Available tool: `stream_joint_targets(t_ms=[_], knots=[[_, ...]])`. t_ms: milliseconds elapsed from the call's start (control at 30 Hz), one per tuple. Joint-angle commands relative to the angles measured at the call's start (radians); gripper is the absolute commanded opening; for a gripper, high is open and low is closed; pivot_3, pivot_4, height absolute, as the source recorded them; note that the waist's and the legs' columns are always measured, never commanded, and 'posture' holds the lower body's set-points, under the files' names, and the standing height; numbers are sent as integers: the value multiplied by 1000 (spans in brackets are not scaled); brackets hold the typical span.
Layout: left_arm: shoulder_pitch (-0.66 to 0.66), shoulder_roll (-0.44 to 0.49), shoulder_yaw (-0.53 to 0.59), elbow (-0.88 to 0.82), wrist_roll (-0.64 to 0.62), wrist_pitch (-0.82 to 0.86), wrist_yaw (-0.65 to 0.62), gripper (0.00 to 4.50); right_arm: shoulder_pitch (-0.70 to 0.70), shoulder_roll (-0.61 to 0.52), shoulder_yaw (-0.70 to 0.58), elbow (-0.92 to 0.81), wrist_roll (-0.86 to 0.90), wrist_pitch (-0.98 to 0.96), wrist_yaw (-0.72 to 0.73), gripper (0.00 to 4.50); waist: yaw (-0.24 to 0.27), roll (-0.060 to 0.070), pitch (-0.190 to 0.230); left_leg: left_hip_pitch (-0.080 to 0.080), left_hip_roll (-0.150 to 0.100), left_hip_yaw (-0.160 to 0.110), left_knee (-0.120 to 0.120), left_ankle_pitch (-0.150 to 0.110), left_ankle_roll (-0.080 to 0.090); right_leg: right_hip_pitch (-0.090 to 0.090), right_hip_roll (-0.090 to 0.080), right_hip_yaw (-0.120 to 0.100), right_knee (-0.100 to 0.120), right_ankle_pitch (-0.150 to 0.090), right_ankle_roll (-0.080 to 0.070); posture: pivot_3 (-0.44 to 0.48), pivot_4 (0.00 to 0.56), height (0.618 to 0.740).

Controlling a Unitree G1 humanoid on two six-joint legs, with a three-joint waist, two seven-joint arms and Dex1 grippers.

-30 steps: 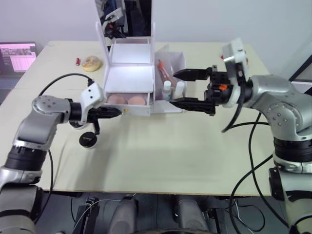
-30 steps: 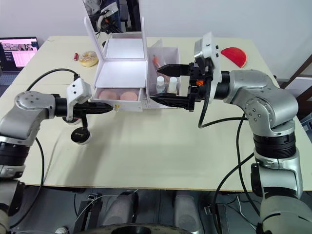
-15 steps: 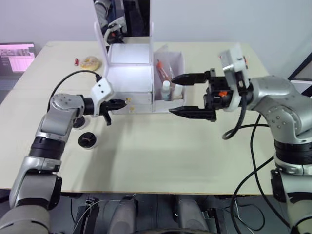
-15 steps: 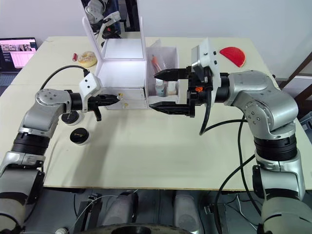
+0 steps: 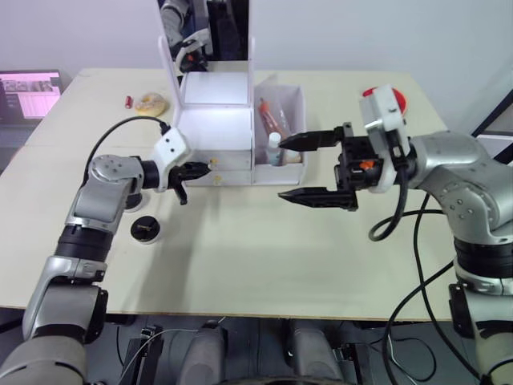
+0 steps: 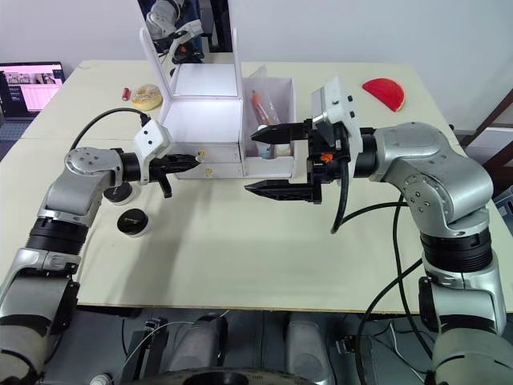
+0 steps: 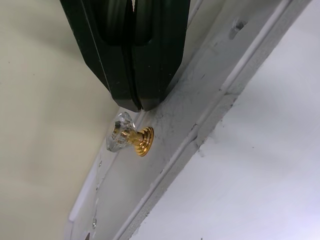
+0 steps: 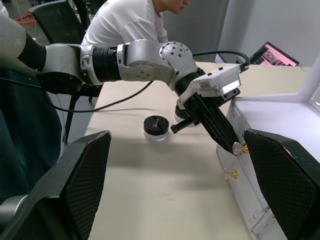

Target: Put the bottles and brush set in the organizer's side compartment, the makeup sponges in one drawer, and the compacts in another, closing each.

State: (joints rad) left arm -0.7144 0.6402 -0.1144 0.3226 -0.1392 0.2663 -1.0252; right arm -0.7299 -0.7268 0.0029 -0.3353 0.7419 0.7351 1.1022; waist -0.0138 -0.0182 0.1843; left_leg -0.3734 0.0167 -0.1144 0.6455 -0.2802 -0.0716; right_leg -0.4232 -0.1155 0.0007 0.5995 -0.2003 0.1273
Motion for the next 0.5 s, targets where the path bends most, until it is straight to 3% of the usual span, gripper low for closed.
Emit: stream_joint_targets(t_ms=[33, 233, 500], knots=[[-27, 8, 24, -5, 3, -16, 8, 33, -1, -13, -24, -37, 21, 0, -1, 4500, 0, 0, 0, 0, 0, 0, 0, 0, 0, 0, 0, 0, 0, 0, 0, 0, 150, 739], [-5, 40, 39, -68, -25, 26, -25, 33, 6, -15, -28, -41, 25, 1, -5, 4500, -1, 0, 0, 0, 0, 0, 0, 0, 0, 0, 0, 0, 0, 0, 0, 0, 150, 739], [127, 160, 131, -266, -133, 180, -86, 33, 41, -26, -52, -41, 20, 1, -33, 4500, -5, 0, 0, 0, 0, 0, -2, 0, 0, -1, 0, 0, -1, 0, 1, 0, 150, 739]])
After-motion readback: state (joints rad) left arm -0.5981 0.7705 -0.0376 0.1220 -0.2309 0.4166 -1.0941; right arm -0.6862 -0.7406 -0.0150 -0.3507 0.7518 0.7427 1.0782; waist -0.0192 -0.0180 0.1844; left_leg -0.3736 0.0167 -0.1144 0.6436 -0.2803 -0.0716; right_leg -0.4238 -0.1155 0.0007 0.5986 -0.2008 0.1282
